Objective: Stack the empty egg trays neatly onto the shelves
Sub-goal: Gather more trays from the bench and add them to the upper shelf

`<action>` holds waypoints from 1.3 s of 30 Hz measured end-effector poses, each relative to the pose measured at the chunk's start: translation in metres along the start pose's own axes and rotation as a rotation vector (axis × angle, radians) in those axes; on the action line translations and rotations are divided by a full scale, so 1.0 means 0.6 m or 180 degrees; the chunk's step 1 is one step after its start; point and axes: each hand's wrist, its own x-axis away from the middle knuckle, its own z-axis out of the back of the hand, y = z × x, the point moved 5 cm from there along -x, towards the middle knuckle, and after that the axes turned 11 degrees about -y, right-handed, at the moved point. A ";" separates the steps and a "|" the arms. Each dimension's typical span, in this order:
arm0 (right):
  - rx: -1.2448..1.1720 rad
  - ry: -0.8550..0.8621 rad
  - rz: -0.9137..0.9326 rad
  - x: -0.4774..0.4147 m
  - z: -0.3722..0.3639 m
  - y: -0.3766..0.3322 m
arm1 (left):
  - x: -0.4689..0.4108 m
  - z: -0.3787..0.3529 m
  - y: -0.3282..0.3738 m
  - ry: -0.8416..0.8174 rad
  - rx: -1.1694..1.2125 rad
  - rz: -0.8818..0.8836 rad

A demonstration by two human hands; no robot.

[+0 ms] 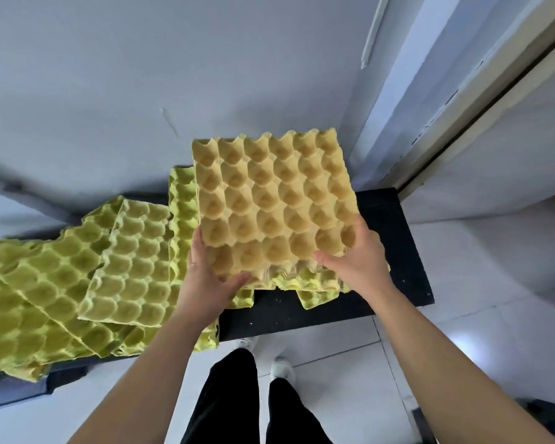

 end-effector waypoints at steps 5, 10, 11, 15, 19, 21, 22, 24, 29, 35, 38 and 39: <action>0.0379 -0.0025 0.0620 0.054 0.010 -0.128 | 0.099 0.097 0.013 0.0692 0.0305 -0.0286; 0.0701 -0.0064 0.1316 0.112 -0.027 -0.280 | 0.212 0.212 0.000 0.1424 0.0581 -0.0375; 0.0720 -0.0086 0.1461 0.124 -0.040 -0.313 | 0.235 0.237 -0.003 0.1581 0.0650 -0.0406; 0.0743 -0.0266 0.2004 0.191 -0.104 -0.447 | 0.341 0.340 -0.021 0.2241 0.0729 -0.0541; 0.0738 -0.0409 0.2520 0.274 -0.190 -0.571 | 0.453 0.452 -0.074 0.2772 0.0768 -0.0524; 0.0699 -0.0458 0.2771 0.324 -0.239 -0.630 | 0.510 0.508 -0.110 0.2994 0.0771 -0.0537; 0.0680 -0.0455 0.2880 0.350 -0.262 -0.659 | 0.537 0.535 -0.127 0.3081 0.0778 -0.0567; 0.0606 -0.0434 0.3050 0.394 -0.308 -0.709 | 0.588 0.587 -0.157 0.3201 0.0734 -0.0640; 0.0377 -0.0432 0.3416 0.509 -0.429 -0.841 | 0.720 0.740 -0.238 0.3479 0.0559 -0.0758; 0.0256 -0.0404 0.3717 0.612 -0.541 -0.992 | 0.822 0.913 -0.303 0.3813 0.0422 -0.0741; 0.0276 -0.0377 0.3849 0.646 -0.591 -1.067 | 0.840 0.993 -0.342 0.3869 0.0515 -0.0713; 0.0288 -0.0356 0.3891 0.655 -0.607 -1.092 | 0.844 1.020 -0.355 0.3877 0.0566 -0.0731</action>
